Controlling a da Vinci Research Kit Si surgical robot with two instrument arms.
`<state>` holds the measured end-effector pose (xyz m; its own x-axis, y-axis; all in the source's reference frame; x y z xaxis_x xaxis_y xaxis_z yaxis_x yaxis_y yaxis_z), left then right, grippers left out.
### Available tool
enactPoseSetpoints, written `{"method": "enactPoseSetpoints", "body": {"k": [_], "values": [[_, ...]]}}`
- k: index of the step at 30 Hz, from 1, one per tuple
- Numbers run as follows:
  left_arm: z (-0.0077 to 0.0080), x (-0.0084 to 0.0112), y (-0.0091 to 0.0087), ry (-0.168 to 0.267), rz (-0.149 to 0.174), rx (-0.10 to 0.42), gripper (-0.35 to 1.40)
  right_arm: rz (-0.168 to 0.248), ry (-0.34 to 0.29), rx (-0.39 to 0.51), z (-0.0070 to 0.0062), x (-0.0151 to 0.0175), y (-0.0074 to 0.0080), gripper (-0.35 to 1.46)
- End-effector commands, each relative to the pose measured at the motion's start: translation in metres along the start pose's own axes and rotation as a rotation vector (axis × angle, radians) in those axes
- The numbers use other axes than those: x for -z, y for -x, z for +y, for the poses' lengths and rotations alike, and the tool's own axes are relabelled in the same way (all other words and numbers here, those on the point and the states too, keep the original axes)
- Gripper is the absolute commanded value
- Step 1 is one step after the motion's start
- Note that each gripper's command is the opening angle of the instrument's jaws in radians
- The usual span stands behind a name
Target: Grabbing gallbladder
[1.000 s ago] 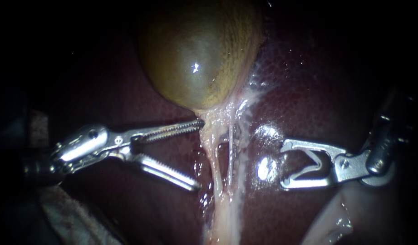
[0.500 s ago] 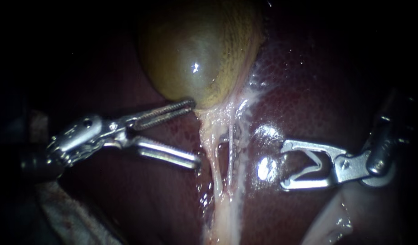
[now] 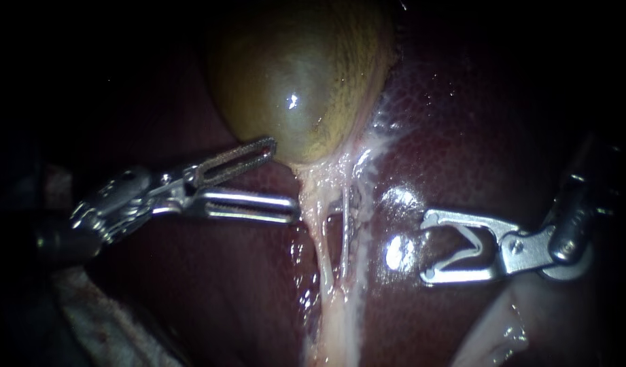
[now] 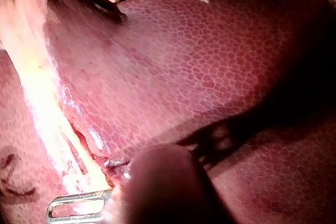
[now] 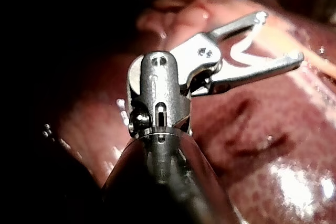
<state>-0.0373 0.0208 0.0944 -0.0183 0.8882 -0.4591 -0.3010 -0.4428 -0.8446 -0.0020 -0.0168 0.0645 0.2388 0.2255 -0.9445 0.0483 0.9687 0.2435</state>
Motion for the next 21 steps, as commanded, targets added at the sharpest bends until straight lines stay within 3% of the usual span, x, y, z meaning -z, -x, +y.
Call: {"method": "enactPoseSetpoints", "body": {"k": [1,8,12,21], "values": [[-0.0002,-0.0001,0.0003,-0.004,0.002,0.016,1.11,0.000,0.001,0.000,0.0000,0.0000,0.0000,0.60],[-0.0011,-0.0010,0.0020,-0.016,0.018,0.147,0.96,0.000,0.001,0.000,0.0000,0.0000,0.0000,0.60],[-0.0013,-0.0015,0.0029,-0.040,0.004,0.223,0.79,0.000,0.001,0.006,0.0000,0.0000,0.0000,0.60],[-0.0027,-0.0031,0.0049,-0.090,-0.026,0.298,0.68,0.000,0.001,0.006,0.0000,0.0000,0.0000,0.60]]}}
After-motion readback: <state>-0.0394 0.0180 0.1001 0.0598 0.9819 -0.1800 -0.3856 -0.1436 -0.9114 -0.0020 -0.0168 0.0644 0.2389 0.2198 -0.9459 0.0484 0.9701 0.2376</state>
